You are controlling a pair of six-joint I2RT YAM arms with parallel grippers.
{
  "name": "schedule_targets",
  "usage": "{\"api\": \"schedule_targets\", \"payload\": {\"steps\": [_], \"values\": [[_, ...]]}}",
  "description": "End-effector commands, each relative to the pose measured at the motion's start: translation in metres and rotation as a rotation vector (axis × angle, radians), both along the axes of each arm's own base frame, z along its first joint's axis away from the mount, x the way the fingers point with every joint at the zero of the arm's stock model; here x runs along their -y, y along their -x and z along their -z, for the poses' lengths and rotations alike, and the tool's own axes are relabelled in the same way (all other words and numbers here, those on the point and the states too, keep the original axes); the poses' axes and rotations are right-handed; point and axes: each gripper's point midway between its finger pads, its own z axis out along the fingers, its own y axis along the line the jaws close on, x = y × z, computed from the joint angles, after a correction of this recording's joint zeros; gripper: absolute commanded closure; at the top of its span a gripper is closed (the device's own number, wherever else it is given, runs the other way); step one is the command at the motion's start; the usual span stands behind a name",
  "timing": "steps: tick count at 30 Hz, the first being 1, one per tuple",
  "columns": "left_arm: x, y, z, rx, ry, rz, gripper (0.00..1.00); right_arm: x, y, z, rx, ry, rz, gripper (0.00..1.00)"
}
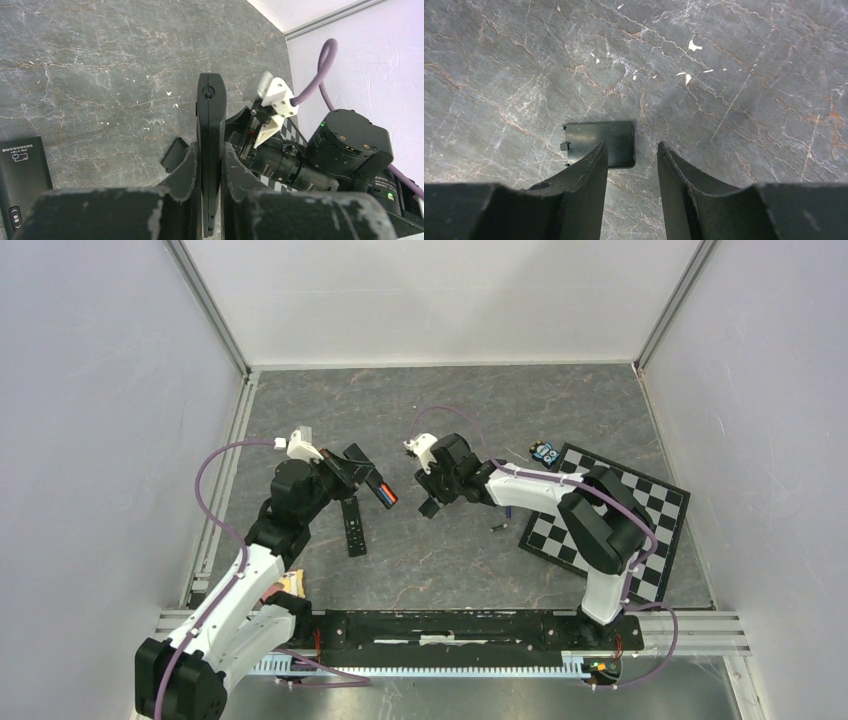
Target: Load the batteries into the remote control
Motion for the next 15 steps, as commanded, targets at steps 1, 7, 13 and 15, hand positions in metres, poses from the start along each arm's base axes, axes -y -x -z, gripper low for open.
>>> {"api": "schedule_targets", "payload": {"steps": [1,7,13,15], "values": [[-0.004,-0.004,-0.007,0.045,-0.016,-0.010,0.98,-0.010,-0.010,-0.006,0.021,0.015,-0.031,0.55],[-0.003,-0.004,-0.005,0.044,-0.012,-0.007,0.98,-0.008,-0.010,0.007,-0.010,0.054,-0.022,0.61],[-0.003,-0.004,-0.006,0.046,-0.012,-0.004,0.98,-0.005,-0.009,0.019,-0.046,0.085,-0.005,0.69],[-0.002,-0.004,-0.007,0.049,-0.011,-0.002,0.98,-0.003,-0.008,0.024,-0.063,0.103,0.000,0.72]]}}
